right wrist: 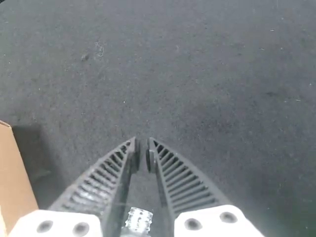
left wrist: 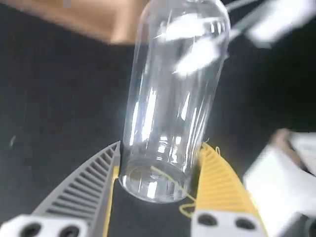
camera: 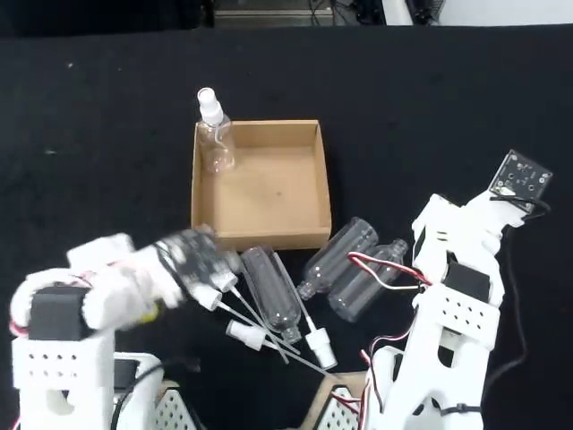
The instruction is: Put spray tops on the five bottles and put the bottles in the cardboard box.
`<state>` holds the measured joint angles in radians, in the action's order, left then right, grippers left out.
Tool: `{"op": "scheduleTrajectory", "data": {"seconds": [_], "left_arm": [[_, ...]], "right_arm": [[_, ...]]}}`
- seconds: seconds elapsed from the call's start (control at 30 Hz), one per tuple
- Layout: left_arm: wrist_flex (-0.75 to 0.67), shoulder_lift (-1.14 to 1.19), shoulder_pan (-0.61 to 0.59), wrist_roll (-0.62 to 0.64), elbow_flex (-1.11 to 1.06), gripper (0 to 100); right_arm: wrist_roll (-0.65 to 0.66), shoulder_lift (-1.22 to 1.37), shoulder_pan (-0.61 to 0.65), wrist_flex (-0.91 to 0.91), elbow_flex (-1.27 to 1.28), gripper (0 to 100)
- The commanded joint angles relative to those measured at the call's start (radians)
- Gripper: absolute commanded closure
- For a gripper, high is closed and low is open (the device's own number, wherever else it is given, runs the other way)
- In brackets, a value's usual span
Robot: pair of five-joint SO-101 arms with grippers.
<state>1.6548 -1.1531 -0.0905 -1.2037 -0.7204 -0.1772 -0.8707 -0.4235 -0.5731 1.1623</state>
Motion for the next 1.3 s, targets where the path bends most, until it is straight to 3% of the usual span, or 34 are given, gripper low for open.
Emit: {"op": "scheduleTrajectory", "data": {"seconds": [0.0, 0.33, 0.53, 0.63, 0.77, 0.9, 1.1, 1.27], "left_arm": [[-0.192, 0.087, -0.232, -0.008, -0.039, 92], [-0.519, 0.545, -0.696, -0.008, -0.085, 92], [-0.644, 0.74, -0.842, -0.012, -0.084, 91], [-0.667, 0.787, -0.898, -0.018, -0.084, 84], [-0.663, 0.783, -0.921, -0.014, -0.084, 68], [-0.611, 0.735, -0.898, -0.015, -0.042, 70], [-0.278, 0.717, -0.791, -0.008, 0.222, 70], [-0.247, 0.781, -0.664, -0.008, 0.317, 70]], "right_arm": [[-0.009, -0.027, -0.014, -0.008, -0.056, 97.7], [-0.011, -0.028, 0.048, -0.009, -0.041, 97.7], [-0.006, -0.028, 0.097, -0.003, -0.016, 97.7], [-0.005, -0.028, 0.101, -0.005, -0.013, 97.7], [-0.003, -0.028, 0.101, -0.003, -0.013, 97.7], [-0.003, -0.028, 0.101, -0.006, -0.013, 97.7], [-0.003, -0.028, 0.101, -0.009, -0.012, 97.7], [-0.003, -0.027, 0.098, -0.009, -0.012, 97.7]]}}
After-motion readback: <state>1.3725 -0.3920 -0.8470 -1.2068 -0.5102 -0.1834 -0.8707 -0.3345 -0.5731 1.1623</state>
